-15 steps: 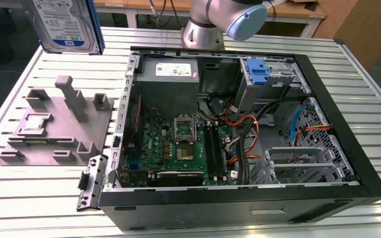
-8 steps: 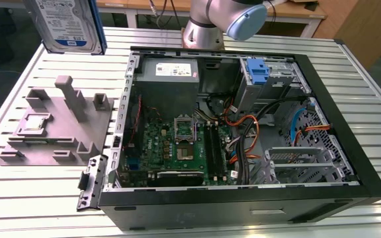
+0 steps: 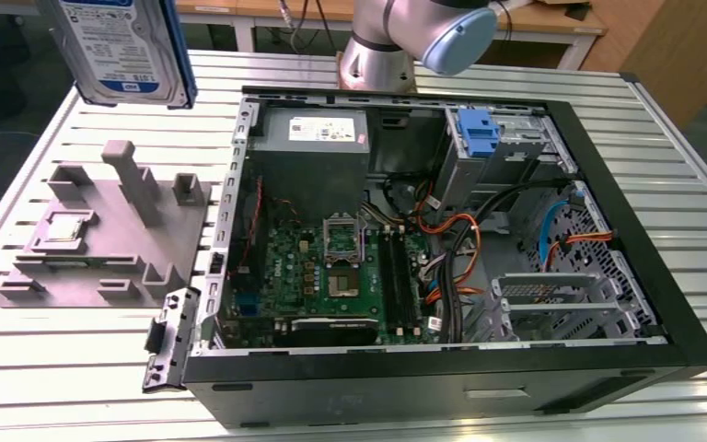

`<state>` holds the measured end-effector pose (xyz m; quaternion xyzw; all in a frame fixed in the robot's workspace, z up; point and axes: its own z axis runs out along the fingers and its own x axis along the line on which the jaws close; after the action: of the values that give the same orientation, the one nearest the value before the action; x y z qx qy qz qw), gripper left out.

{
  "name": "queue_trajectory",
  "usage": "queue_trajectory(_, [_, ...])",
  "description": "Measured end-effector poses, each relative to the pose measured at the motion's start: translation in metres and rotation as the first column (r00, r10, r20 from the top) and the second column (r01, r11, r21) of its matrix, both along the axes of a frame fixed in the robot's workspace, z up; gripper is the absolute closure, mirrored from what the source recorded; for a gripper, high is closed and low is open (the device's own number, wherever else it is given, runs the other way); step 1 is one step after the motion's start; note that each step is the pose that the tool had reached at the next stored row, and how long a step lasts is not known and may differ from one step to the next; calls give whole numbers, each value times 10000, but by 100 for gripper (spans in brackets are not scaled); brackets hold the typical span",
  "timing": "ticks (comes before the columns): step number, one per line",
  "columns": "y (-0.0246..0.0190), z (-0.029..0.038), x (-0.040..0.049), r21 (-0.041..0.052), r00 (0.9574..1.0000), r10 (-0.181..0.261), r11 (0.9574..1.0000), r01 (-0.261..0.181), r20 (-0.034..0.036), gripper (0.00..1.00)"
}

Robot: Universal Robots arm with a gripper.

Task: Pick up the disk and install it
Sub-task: 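Pick up the disk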

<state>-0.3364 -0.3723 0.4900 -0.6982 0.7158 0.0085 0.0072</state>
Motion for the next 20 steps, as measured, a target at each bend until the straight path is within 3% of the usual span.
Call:
queue_trajectory(3, [-14,-1,26,0,10000,0,10000,0,0,64])
queue_trajectory(8, [-14,-1,152,-1,10000,0,10000,0,0,64])
queue_trajectory(20, [-35,-2,167,-3,10000,0,10000,0,0,64])
